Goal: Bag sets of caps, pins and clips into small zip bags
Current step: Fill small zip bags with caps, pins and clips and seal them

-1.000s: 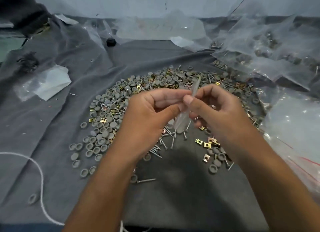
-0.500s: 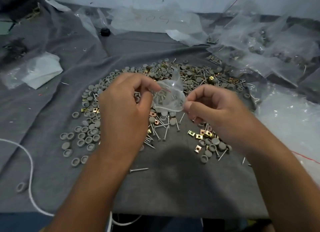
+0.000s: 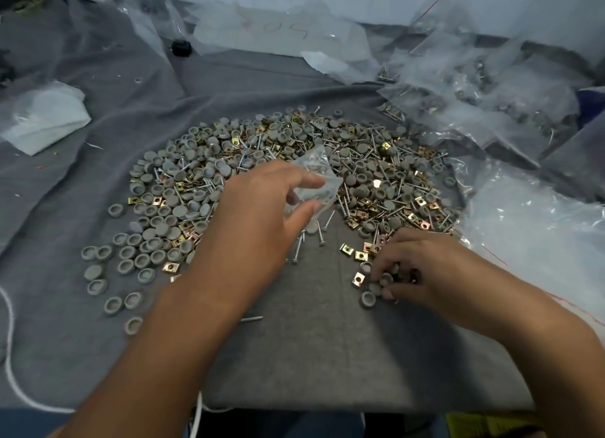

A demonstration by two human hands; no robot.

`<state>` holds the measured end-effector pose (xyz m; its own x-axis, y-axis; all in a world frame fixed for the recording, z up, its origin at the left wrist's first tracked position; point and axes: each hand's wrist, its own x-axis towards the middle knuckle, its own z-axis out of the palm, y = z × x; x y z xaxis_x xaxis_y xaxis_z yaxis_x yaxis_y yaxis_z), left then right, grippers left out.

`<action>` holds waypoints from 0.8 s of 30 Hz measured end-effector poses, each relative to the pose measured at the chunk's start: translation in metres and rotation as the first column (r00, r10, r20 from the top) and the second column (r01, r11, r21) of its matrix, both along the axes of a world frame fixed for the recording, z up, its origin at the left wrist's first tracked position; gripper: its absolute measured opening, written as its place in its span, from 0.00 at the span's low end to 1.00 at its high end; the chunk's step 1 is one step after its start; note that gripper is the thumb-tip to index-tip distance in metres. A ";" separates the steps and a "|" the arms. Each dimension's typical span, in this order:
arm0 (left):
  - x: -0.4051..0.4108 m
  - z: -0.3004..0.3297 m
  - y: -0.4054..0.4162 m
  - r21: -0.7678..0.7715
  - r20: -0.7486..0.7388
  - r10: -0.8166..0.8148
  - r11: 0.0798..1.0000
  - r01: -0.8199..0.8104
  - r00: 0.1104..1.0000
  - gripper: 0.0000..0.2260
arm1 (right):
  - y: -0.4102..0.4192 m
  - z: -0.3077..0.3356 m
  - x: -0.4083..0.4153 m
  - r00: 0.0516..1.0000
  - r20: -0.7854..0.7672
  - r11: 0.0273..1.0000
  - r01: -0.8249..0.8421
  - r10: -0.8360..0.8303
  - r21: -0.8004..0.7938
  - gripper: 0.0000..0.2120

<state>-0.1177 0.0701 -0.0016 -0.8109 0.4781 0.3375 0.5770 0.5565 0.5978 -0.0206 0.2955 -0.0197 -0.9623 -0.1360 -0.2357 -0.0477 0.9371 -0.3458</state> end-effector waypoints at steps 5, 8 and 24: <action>-0.001 -0.003 0.006 -0.083 0.077 0.002 0.997 0.004 0.997 0.18 | -0.008 -0.003 0.001 0.998 -0.012 0.998 -0.062 0.062 0.007 0.10; -0.002 -0.005 0.009 -0.097 0.118 0.009 0.995 0.003 0.993 0.20 | -0.009 -0.002 -0.001 0.997 -0.017 0.997 -0.074 0.074 0.009 0.08; 0.007 -0.003 0.015 -0.119 0.115 -0.127 0.983 0.141 0.985 0.23 | -0.047 0.013 -0.017 0.709 -0.687 0.983 0.058 -0.162 -0.172 0.14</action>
<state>-0.1109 0.0848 -0.0050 -0.7645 0.6182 0.1828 0.5884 0.5533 0.5895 -0.0379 0.2490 -0.0072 -0.8555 0.0026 0.5178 -0.2227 0.9009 -0.3724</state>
